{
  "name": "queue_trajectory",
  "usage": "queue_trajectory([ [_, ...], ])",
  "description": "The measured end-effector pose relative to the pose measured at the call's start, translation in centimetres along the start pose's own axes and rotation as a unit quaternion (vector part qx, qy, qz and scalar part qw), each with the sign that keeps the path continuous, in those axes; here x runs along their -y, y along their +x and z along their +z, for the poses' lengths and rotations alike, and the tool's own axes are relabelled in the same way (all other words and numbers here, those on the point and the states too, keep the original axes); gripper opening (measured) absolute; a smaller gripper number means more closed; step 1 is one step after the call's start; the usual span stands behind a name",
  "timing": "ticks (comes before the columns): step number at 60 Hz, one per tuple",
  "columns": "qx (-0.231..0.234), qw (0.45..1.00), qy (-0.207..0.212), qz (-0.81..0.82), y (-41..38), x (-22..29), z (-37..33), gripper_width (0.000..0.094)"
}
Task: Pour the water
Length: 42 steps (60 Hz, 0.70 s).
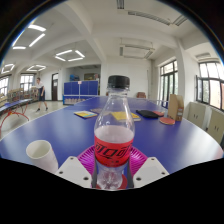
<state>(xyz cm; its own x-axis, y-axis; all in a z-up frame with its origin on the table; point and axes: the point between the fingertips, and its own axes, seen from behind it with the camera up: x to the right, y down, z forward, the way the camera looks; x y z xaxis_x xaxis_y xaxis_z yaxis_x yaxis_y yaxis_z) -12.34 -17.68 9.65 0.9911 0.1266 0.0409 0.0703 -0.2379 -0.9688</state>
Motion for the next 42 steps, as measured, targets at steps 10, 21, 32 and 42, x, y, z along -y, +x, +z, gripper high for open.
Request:
queue_trajectory([
  [10, -0.006, 0.998, -0.055, -0.014, 0.2, -1.7, -0.6, 0.0783],
  [21, -0.040, 0.996, -0.086, 0.004, 0.4, 0.2, -7.3, 0.0854],
  [32, -0.067, 0.993, -0.096, 0.001, -1.9, 2.8, -18.6, 0.0852],
  [42, -0.086, 0.991, -0.100, -0.003, -4.7, 3.9, -28.4, 0.0858],
])
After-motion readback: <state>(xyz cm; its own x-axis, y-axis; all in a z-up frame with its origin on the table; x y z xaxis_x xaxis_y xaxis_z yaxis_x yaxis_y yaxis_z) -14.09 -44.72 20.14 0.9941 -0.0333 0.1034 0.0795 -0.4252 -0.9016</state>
